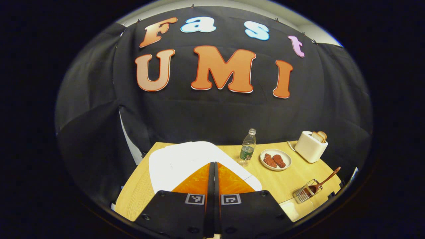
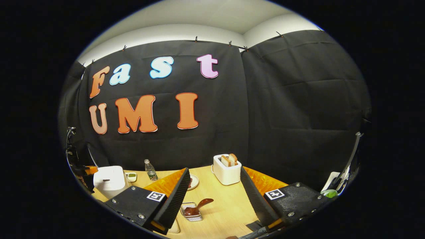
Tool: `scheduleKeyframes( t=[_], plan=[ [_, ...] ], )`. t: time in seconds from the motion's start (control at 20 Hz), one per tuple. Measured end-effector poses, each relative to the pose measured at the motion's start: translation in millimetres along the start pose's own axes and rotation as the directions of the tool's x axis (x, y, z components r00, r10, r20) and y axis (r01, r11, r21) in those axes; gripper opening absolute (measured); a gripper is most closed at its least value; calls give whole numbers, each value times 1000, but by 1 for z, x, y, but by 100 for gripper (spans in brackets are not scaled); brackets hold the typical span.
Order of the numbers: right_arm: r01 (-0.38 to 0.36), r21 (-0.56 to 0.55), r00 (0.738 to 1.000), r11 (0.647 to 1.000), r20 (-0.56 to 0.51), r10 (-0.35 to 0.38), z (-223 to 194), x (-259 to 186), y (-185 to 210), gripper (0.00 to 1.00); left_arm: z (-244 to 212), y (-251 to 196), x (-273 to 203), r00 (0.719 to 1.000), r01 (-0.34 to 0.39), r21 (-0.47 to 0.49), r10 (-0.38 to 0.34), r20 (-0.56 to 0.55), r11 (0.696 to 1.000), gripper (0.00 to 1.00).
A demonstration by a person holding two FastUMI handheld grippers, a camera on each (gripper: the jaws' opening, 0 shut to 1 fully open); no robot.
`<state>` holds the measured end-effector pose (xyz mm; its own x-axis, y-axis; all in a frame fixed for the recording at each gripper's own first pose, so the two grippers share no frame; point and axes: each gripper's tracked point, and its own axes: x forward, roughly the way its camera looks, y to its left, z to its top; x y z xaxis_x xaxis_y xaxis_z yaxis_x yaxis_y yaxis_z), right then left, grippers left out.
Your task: Close the left gripper, press the button to open the rice cooker; take a wooden spoon from the chopstick holder with the right hand, scoop a spoonful of rice and pour it into the rice cooker, then put the wooden spoon back into the chopstick holder.
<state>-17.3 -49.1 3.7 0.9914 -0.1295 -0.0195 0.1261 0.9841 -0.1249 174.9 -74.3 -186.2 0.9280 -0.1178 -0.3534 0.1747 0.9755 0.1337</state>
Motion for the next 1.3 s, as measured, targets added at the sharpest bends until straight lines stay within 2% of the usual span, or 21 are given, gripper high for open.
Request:
scheduleKeyframes(
  t=[0.35, 0.4, 0.5, 0.65, 0.85, 0.95, 1.3],
  plan=[
    [26, -35, 1000, 999, -5, -26, 1, -6, -17, 94, -59, 3, 28, 990, -23, -23, 20, -137, 999, 4],
    [29, -40, 1000, 999, -9, -30, 0, -6, -20, 94, -54, 4, 28, 995, -20, -16, 18, -103, 1000, 4],
    [27, -40, 999, 999, -25, -28, -6, -5, -20, 94, -65, 4, 30, 988, -34, -4, 33, -153, 999, 4],
    [6, -30, 999, 1000, -39, -7, -14, 0, -18, 94, -55, 3, 29, 989, -38, 5, 39, -140, 999, 4],
    [-10, -14, 999, 1000, -50, 9, -20, 8, -15, 94, 4, 4, -3, 998, -59, 71, 58, 18, 996, 4],
    [-32, 9, 998, 999, -60, 32, -26, 9, -7, 94, 24, 9, -21, 996, -78, 95, 73, 52, 992, 4],
    [-83, 53, 992, 995, -93, 88, -46, 15, 14, 94, 60, 25, -69, 992, -81, -51, 86, 91, 995, 4]
  ],
)
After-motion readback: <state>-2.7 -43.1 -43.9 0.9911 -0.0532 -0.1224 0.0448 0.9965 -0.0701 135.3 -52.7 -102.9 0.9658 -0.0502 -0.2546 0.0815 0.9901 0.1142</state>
